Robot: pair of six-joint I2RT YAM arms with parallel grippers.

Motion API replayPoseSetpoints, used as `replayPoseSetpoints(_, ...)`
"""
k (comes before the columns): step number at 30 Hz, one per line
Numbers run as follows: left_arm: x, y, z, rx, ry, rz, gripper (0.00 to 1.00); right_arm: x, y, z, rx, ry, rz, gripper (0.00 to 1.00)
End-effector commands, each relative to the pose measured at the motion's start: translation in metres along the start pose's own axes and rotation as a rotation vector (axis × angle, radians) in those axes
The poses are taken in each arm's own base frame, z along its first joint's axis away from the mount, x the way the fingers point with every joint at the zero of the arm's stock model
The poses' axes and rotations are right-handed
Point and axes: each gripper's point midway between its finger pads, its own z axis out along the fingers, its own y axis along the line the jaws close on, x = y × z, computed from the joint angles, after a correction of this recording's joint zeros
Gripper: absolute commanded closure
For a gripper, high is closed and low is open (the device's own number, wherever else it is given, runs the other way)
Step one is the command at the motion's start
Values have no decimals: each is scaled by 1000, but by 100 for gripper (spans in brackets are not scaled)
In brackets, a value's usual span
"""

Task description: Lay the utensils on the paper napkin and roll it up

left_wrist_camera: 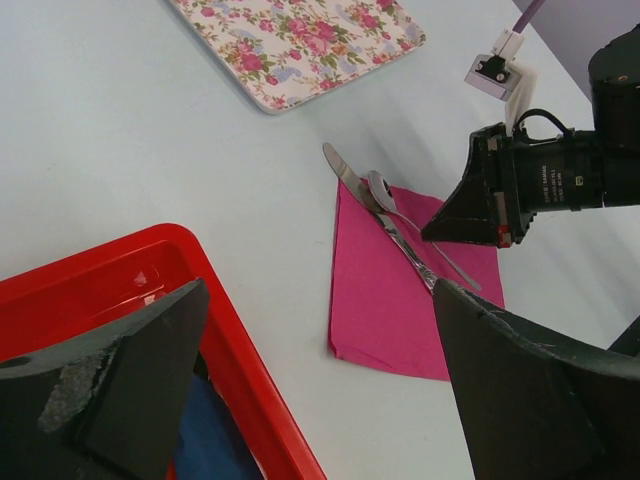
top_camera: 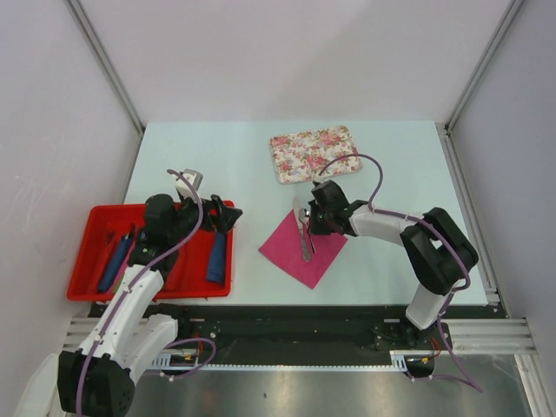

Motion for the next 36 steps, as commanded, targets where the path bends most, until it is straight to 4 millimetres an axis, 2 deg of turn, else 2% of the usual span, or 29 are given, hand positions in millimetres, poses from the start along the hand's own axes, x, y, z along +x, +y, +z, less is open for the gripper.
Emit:
replayPoseSetpoints(1,0,-1,-1,7,-10,36,0,-11,13,3,-12,-33,8,98)
replayPoseSetpoints(7,8,-4,0,32,19,40,1,-7,12,11,6,2,13,92)
replayPoseSetpoints(9,9,-5,-1,43,29,57,0,-5,10,11,13,10,11,86)
replayPoseSetpoints(10,10,-8,-1,59,35,65,0,-5,10,11,14,13,9,79)
replayPoseSetpoints(15,21,-23,-4,151,88,185,0,-12,17,-4,-31,33,4,73)
replayPoseSetpoints(17,26,-34,-4,224,112,276,0,-24,22,-18,-60,13,3,70)
replayPoseSetpoints(19,40,-50,-5,313,148,361,0,-34,32,-35,-116,-7,-25,68)
replayPoseSetpoints(20,46,-58,-5,357,165,396,0,-38,33,-41,-133,-14,-32,67)
replayPoseSetpoints(21,58,-75,-6,422,194,442,0,-39,37,-48,-166,-7,-42,67)
replayPoseSetpoints(23,74,-89,-1,482,218,528,1,-43,39,-64,-218,-15,-74,67)
replayPoseSetpoints(24,81,-106,1,522,219,578,4,-39,34,-67,-227,-3,-82,67)
replayPoseSetpoints(25,87,-113,4,542,227,612,7,-36,29,-69,-236,10,-93,67)
replayPoseSetpoints(26,94,-121,8,567,245,638,14,-30,28,-76,-270,44,-93,67)
replayPoseSetpoints(27,106,-138,13,614,285,675,19,-30,15,-77,-276,56,-67,67)
replayPoseSetpoints(29,121,-151,20,659,325,722,27,-15,6,-82,-326,120,-58,67)
replayPoseSetpoints(30,136,-163,26,691,359,745,29,-17,-5,-84,-328,124,-35,67)
replayPoseSetpoints(32,148,-174,31,725,366,796,34,-7,-10,-90,-362,160,-38,67)
replayPoseSetpoints(33,154,-191,32,763,340,838,36,-7,-13,-92,-368,156,-38,68)
replayPoseSetpoints(35,171,-197,41,772,360,902,40,-3,-22,-94,-360,160,-17,70)
replayPoseSetpoints(36,174,-211,41,797,352,927,41,-2,-24,-94,-359,162,-15,70)
